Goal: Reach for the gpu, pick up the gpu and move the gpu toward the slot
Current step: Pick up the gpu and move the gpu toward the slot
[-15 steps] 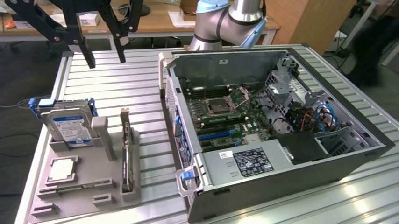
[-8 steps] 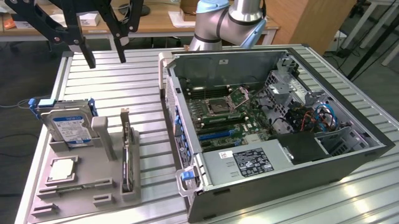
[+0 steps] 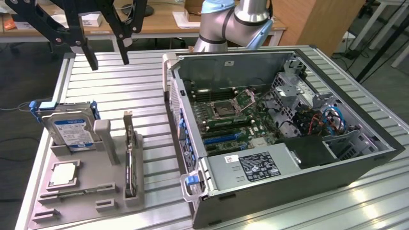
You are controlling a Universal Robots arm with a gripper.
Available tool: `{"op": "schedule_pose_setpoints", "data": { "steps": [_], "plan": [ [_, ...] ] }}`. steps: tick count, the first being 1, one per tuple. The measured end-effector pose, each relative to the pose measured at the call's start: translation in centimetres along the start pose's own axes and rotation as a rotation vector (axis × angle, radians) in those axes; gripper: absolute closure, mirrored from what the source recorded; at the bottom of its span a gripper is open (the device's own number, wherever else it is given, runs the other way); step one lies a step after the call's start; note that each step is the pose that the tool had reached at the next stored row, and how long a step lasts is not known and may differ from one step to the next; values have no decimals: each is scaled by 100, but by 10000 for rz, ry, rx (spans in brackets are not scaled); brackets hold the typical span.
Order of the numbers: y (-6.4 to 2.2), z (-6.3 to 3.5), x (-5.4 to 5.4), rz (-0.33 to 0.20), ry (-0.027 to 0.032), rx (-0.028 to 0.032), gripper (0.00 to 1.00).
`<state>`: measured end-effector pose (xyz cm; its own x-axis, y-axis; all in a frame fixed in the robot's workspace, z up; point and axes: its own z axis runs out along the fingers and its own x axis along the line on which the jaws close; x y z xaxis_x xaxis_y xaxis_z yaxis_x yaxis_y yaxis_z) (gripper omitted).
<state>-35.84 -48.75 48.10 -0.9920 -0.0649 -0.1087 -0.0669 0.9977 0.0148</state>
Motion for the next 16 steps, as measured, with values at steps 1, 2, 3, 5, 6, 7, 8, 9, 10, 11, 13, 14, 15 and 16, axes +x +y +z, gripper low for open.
{"op": "schedule_pose_setpoints", "data": {
  "steps": [1,2,3,5,6,7,8,9,10,11,13,14,15,16],
  "plan": [
    [-3,6,1,-4,-9,-7,53],
    [-3,5,0,-4,-6,-5,53],
    [-2,1,-2,-4,-1,-1,53],
    [-2,1,-2,-5,2,2,53],
    [-2,1,-2,-10,2,1,53],
    [-2,1,-2,-10,2,1,53],
    [-2,1,-2,-10,2,1,53],
    [-2,1,-2,-10,2,2,53],
    [-2,1,-2,-10,3,2,53],
    [-1,-2,-4,-11,7,5,53],
    [1,-8,-7,-11,16,12,53],
    [2,-10,-8,-11,18,13,53],
    [2,-11,-9,-12,19,14,53],
    [2,-11,-9,-12,20,15,53]
  ]
}}
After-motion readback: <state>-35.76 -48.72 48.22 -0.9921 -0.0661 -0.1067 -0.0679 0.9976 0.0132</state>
